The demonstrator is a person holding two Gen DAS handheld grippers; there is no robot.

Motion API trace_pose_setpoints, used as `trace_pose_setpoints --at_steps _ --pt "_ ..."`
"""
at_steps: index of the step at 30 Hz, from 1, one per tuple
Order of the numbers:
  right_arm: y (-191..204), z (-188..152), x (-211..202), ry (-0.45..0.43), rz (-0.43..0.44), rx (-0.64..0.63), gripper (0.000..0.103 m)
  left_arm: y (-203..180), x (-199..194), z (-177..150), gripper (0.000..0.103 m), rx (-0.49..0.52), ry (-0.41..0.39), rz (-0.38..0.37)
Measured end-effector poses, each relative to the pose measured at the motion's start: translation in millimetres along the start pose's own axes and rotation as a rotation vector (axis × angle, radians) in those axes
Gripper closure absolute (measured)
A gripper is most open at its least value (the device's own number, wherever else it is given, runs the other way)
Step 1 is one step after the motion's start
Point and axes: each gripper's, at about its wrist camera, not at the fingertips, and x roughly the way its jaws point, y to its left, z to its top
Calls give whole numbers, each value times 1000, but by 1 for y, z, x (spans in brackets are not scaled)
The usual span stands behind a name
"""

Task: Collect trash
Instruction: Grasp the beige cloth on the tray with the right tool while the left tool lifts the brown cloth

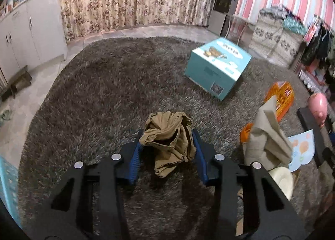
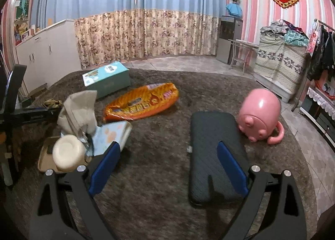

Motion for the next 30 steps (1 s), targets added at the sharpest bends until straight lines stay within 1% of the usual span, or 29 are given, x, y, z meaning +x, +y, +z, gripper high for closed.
trace_pose_setpoints --at_steps 3,6,9,14,18,19,21,22,24,25,27,29,30 --pt "17 7 1 -11 17 -22 11 4 -13 -5 61 -5 -22 -4" --pt "38 14 5 -9 46 -47 11 8 -34 -13 61 13 -44 21" --pt "70 23 11 -6 81 -93 11 19 -60 -26 61 23 -65 55" --pt "118 34 32 31 124 -150 11 47 -97 -50 61 13 -77 105" --pt "147 39 53 73 115 -211 12 70 -119 -68 61 -6 -84 152" --pt "150 39 58 83 112 -217 15 76 -123 -73 61 -18 -82 157" --pt "155 39 68 114 123 -215 36 86 -129 -79 61 -38 -83 164" --pt "156 38 74 142 135 -208 53 93 -133 -81 61 -49 -86 170" --pt "154 37 76 145 149 -192 62 100 -138 -85 61 -64 -88 175" --pt "154 38 72 126 157 -185 70 106 -141 -86 61 -78 -92 177" --pt "152 41 63 94 160 -171 73 113 -147 -87 61 -100 -103 175" --pt "148 51 46 27 162 -144 73 121 -154 -87 61 -129 -118 170" --pt "148 54 40 11 166 -138 73 123 -156 -85 61 -139 -124 169"
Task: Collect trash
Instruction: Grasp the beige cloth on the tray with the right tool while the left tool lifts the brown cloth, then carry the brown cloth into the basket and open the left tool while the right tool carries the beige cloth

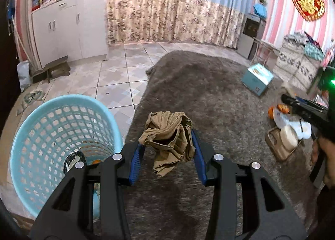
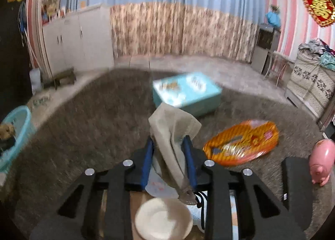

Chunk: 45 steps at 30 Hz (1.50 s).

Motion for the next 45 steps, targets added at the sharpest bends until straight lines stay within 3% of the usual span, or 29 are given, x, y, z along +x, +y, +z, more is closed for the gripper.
trace_pose_setpoints --at_steps 7,19,33,45 --pt "27 24 -41 -93 39 -29 73 13 -22 4 61 -11 -48 29" --pt "118 14 -67 -140 174 -104 73 65 -54 4 61 -53 -103 112" --pt "203 2 -65 -115 293 -170 73 132 -60 -6 61 -133 -117 186" --pt "252 -3 -53 -96 343 -218 73 166 -35 -13 61 -141 -92 211"
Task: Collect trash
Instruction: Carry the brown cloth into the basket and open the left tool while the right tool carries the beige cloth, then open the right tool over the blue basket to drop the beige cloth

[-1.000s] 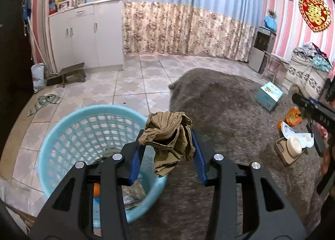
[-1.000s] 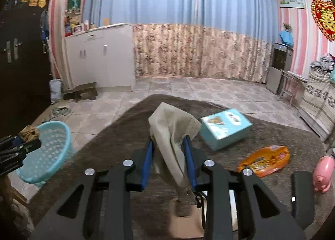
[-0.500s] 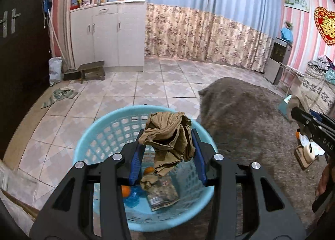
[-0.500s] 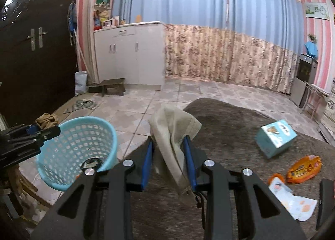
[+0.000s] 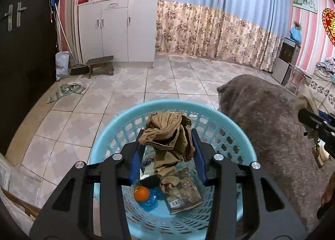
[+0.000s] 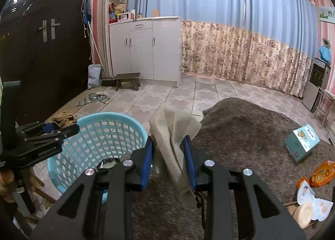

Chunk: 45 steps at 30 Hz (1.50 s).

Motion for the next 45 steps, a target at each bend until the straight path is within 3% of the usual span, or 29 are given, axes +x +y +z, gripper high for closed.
trace_pose_setpoints --at_steps 6,10,14,27,31,33,35,45 --pt "12 -2 16 22 15 -2 73 14 16 0 58 4 25 12" --pt "17 -4 25 36 27 2 73 19 15 2 40 -8 20 13" --pt "25 -4 33 45 34 1 73 26 11 2 32 -33 17 6" --pt "68 -3 71 100 88 -46 69 45 -9 -6 24 -42 -16 57" --pt "80 -2 81 104 99 -57 52 53 -12 -7 23 -58 -20 68" --pt "83 -2 83 103 102 -58 48 55 -12 -7 23 -56 -22 76" --pt "85 -1 83 102 105 -56 30 56 -13 -6 23 -54 -25 87" --pt "82 -1 72 55 68 -50 13 52 -15 -6 23 -53 -35 84"
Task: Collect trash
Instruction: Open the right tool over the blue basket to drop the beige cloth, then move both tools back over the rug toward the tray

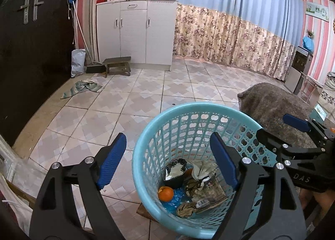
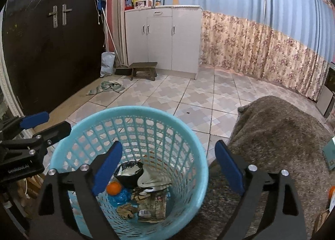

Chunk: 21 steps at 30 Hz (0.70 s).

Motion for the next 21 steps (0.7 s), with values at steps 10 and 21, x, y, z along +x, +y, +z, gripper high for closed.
trace_pose_setpoints --at_steps 10,21 --pt "-41 1 -39 -59 -77 13 7 -24 -14 8 17 15 -20 8" --pt "-134 -16 -102 -84 -228 107 5 -81 -34 16 6 43 -65 -25"
